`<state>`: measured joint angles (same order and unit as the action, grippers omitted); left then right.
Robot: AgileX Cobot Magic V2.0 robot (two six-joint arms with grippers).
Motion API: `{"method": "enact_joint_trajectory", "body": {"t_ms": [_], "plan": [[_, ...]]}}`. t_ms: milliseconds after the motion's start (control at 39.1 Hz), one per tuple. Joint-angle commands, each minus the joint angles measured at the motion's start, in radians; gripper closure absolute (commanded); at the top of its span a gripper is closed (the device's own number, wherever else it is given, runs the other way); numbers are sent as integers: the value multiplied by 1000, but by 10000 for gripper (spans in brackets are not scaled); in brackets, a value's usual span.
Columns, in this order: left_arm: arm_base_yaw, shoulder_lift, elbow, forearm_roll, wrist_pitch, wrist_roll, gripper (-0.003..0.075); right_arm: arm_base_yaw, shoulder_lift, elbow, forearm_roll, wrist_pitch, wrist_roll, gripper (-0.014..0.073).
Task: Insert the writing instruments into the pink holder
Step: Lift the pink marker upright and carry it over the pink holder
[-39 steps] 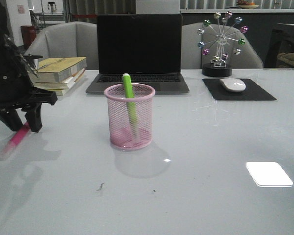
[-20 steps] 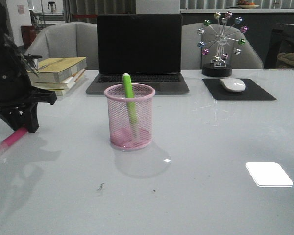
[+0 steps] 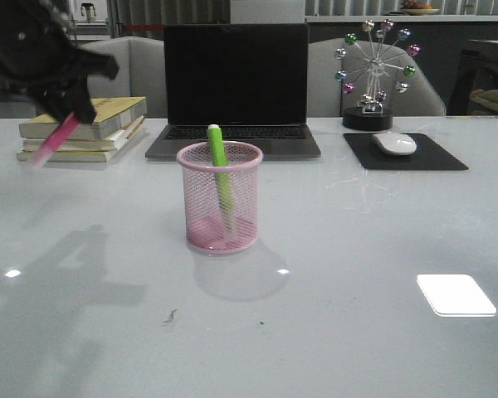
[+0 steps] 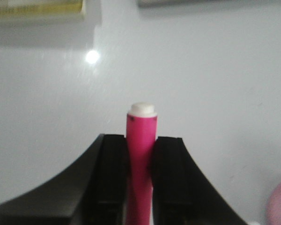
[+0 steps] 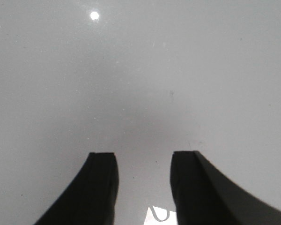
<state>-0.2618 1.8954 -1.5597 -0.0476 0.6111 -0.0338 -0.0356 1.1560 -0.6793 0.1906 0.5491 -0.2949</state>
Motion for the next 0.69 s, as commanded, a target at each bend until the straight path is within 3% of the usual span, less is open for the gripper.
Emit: {"method": "enact_joint_trajectory", "body": {"t_ms": [0,333,665], "plan": [[-45,-106,-33,-10,-119,-7,622,-3,-25,-27,2,-35,-2,200],[-199,-147,-26,-80,-409,-7,622,-3,-25,-27,2,-14,-2,200],[-342,-147,110,-154,-801,-7,622,-3,-25,-27,2,-15,-2,200]]}}
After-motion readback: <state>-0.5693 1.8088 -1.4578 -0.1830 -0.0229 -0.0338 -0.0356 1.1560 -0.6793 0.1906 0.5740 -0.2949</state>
